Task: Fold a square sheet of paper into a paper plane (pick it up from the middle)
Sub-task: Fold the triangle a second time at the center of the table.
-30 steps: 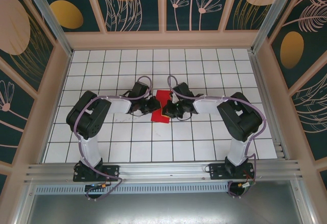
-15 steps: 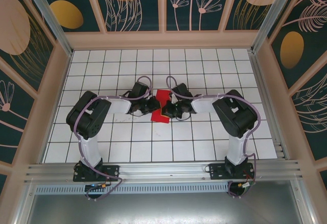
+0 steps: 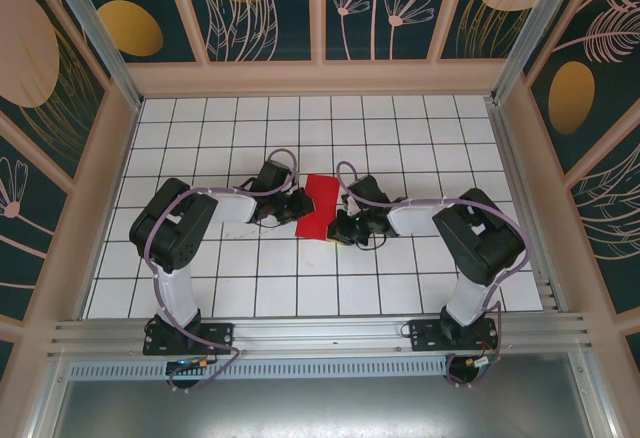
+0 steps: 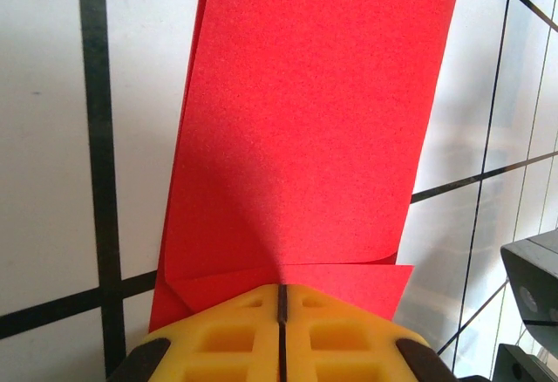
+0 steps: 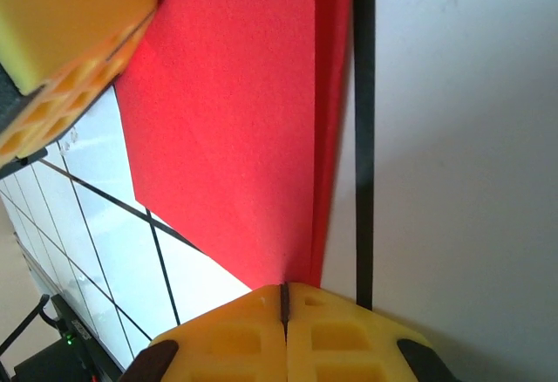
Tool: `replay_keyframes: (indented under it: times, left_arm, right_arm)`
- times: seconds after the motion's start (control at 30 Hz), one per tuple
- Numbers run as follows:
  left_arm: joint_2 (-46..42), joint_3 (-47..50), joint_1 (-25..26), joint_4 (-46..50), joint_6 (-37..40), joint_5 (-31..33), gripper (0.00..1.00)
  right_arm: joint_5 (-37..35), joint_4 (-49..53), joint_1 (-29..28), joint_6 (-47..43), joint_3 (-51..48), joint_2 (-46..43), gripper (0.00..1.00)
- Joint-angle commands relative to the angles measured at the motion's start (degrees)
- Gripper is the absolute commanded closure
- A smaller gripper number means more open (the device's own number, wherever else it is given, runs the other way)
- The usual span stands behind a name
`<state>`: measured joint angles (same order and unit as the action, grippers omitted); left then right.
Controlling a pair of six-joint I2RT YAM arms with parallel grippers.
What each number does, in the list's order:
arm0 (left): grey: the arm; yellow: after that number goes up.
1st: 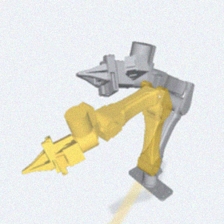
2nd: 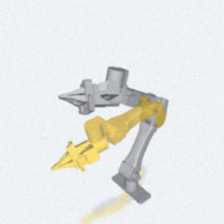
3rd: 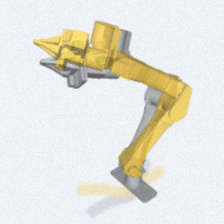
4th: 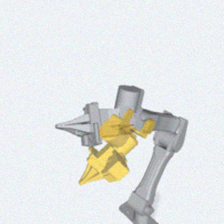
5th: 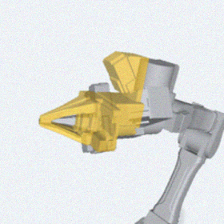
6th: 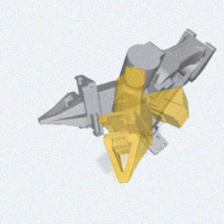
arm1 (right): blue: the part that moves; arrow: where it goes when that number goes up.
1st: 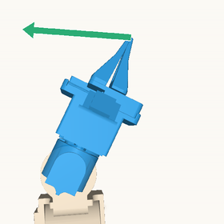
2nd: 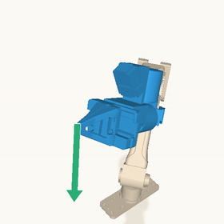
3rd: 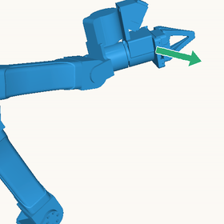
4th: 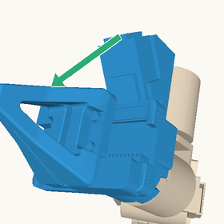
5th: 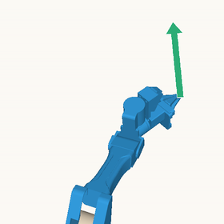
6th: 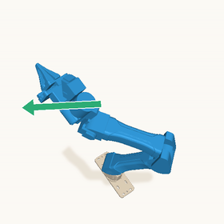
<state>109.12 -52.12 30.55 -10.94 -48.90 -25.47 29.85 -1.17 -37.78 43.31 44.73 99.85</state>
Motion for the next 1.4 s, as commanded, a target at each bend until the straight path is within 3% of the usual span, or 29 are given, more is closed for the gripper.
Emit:
replay_keyframes:
  times: [0.0, 0.2, 0.4, 0.7, 1.13, 1.37]
  left_arm:
    - [2.6, 2.0, -0.1, 4.1, 0.4, 6.4, 0.90]
    - [1.8, 2.2, -0.2, 2.9, 0.7, 4.6, 0.89]
    - [0.1, 1.9, -0.2, 2.0, 0.5, 3.0, 0.85]
    - [-2.8, 1.4, -0.2, 2.0, 0.6, 2.9, 0.79]
    - [-5.8, 1.3, -0.1, 1.3, 2.1, 3.4, 0.76]
    - [-8.7, 0.0, -0.4, 4.9, 4.0, 9.0, 0.73]
  right_arm:
    - [-1.8, 9.0, -0.7, -2.0, 0.3, -1.0, 0.92]
    - [-5.7, 8.6, 0.9, -0.3, 1.4, -4.5, 0.89]
    - [-6.0, 3.1, 4.1, 3.0, 4.0, -2.7, 0.71]
    - [-5.1, 0.4, 5.5, 5.1, 7.3, 2.9, 0.68]
    - [-2.3, -5.0, 5.5, 6.9, 6.4, 3.9, 0.68]
    - [-1.5, -5.5, 5.5, 7.3, 6.6, 5.1, 0.66]
